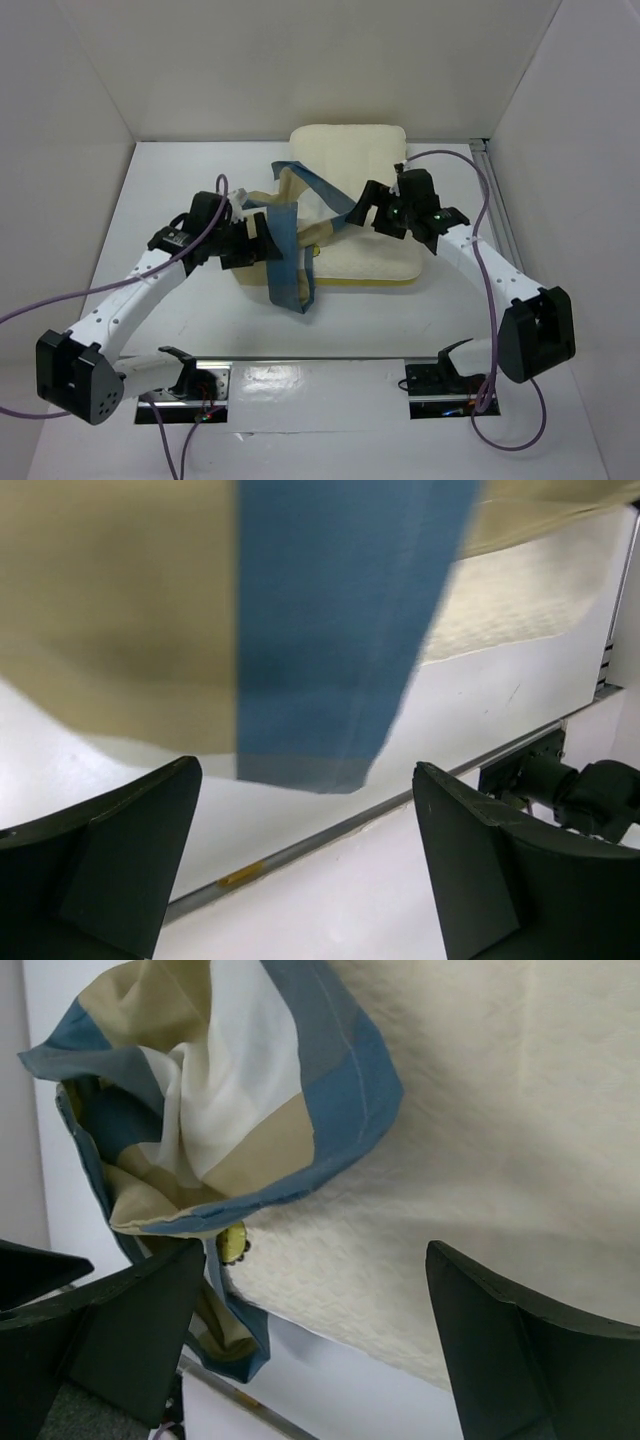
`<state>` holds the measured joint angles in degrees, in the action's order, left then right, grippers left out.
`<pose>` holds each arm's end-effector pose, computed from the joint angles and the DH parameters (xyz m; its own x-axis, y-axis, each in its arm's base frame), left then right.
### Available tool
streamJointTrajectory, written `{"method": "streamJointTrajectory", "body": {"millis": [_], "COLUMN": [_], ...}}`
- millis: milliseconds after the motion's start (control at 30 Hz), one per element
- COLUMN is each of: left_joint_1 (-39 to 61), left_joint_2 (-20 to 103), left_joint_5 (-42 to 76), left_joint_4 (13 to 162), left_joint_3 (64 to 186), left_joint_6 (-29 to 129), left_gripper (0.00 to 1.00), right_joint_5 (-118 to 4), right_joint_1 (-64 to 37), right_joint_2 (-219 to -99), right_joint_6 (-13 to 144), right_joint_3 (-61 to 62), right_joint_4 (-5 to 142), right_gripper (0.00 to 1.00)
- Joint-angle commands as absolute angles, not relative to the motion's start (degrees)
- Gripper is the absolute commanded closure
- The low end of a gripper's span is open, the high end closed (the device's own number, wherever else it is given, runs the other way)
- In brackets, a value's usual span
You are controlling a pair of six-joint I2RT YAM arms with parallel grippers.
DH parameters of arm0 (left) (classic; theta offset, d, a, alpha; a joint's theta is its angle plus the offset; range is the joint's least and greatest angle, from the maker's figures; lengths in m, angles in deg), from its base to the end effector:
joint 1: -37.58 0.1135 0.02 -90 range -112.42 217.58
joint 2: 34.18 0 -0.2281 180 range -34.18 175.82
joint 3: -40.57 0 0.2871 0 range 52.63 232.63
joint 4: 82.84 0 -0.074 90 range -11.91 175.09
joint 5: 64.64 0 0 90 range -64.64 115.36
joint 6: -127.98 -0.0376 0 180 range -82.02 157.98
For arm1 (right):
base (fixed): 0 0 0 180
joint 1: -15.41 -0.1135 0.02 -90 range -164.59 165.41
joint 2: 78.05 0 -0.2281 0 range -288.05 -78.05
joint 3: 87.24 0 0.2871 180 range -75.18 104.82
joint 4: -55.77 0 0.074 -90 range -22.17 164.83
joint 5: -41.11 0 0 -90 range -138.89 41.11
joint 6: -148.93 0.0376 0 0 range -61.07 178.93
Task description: Put the pillow into the pillowcase
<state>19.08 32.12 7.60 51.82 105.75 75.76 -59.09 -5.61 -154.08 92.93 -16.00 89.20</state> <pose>0.2723 -0.1032 0.2372 -0.8505 -0.3306 -0.4090 -0.0248 0.8020 -0.5968 0.3133 0.1275 0.2422 -0.7488 0.3018 -0.5901 -0.0774 0.8444 0.5302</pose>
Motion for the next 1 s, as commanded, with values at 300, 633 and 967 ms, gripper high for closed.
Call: {"method": "streamJointTrajectory", "body": {"millis": [300,633,967], "left_joint_1": [-0.3,-3.8,6.6], "left_joint_2": [38.6,48.2,44.7], "left_joint_5": [30.6,40.4,42.9], "left_joint_4": [47.9,46.6,38.3], "left_joint_3": [113.6,116.0,126.3], "left_joint_6": [79.4,82.5,78.7], "left_gripper": [0.0,0.02,1.0], "right_joint_5": [-67.6,-69.1,-67.1], "right_joint_1": [-6.5,-6.5,-5.3], "right_joint_2": [-157.3,-162.3,-166.4], "right_joint_6": [98.6,100.3,98.2], "right_joint_3": [-16.6,-14.4,-3.8], "right_joint_4": [77.5,74.1,76.6], "right_gripper": [0.0,0.0,1.0]}}
